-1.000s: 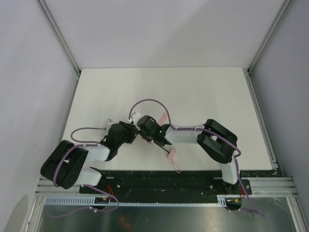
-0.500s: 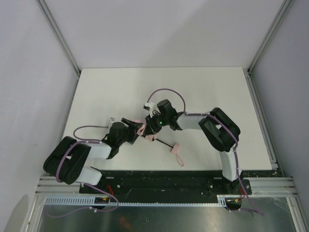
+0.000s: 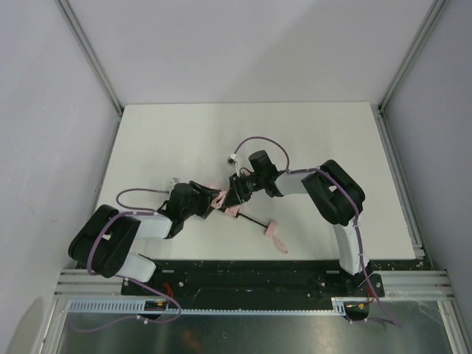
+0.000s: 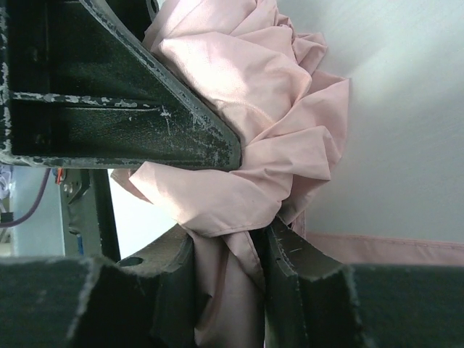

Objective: Put away the umbrella

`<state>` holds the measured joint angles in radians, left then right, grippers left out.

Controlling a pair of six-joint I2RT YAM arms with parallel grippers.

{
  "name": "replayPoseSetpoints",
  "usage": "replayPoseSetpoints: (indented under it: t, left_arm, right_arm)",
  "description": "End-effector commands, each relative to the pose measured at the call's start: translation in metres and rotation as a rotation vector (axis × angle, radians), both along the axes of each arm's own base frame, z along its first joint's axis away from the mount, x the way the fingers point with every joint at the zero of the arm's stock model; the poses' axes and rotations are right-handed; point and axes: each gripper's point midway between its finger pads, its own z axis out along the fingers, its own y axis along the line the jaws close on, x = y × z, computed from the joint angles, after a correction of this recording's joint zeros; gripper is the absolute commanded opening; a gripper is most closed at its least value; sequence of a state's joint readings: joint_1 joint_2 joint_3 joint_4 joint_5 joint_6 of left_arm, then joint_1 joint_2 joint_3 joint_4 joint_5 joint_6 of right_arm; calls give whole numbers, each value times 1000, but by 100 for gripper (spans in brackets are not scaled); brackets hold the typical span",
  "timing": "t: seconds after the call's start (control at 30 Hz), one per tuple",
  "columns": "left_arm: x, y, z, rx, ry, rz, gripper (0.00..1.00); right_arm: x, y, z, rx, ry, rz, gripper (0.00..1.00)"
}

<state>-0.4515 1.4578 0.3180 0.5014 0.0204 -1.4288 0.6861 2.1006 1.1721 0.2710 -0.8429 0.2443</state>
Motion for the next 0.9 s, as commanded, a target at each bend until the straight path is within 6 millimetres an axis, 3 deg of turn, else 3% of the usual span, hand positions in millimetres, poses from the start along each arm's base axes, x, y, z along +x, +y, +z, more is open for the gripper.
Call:
replayPoseSetpoints:
  t: [0.0, 0.17, 0.27, 0.37, 0.43, 0.5, 0.67, 0.87]
  left_arm:
    - [-64, 42, -78, 265, 283, -41, 56]
    - [-60, 42, -72, 264, 240, -44, 35]
    - [-61, 42, -71, 256, 229, -46, 27]
    - [-62, 43, -67, 248, 210, -37, 20]
    - [-62, 45, -64, 246, 190, -32, 16]
    - [-62, 46, -61, 248, 175, -30, 13]
    - [-59, 44, -55, 238, 146, -33, 8]
    - [-58, 42, -46, 218, 116, -34, 5]
  right_arm:
    - [-56, 4, 24, 113, 165, 218, 0]
    - [-52, 4, 22, 79, 179, 172, 3]
    - [-33, 0, 15, -37, 134, 20, 28]
    - [-20, -7, 15, -187, 3, -121, 62]
    - [-8, -13, 13, -318, -147, -208, 77]
    - [-1, -19, 14, -431, -281, -266, 85]
    - [6, -25, 16, -599, -540, -344, 98]
    - [4, -16, -5, -715, -706, -363, 94]
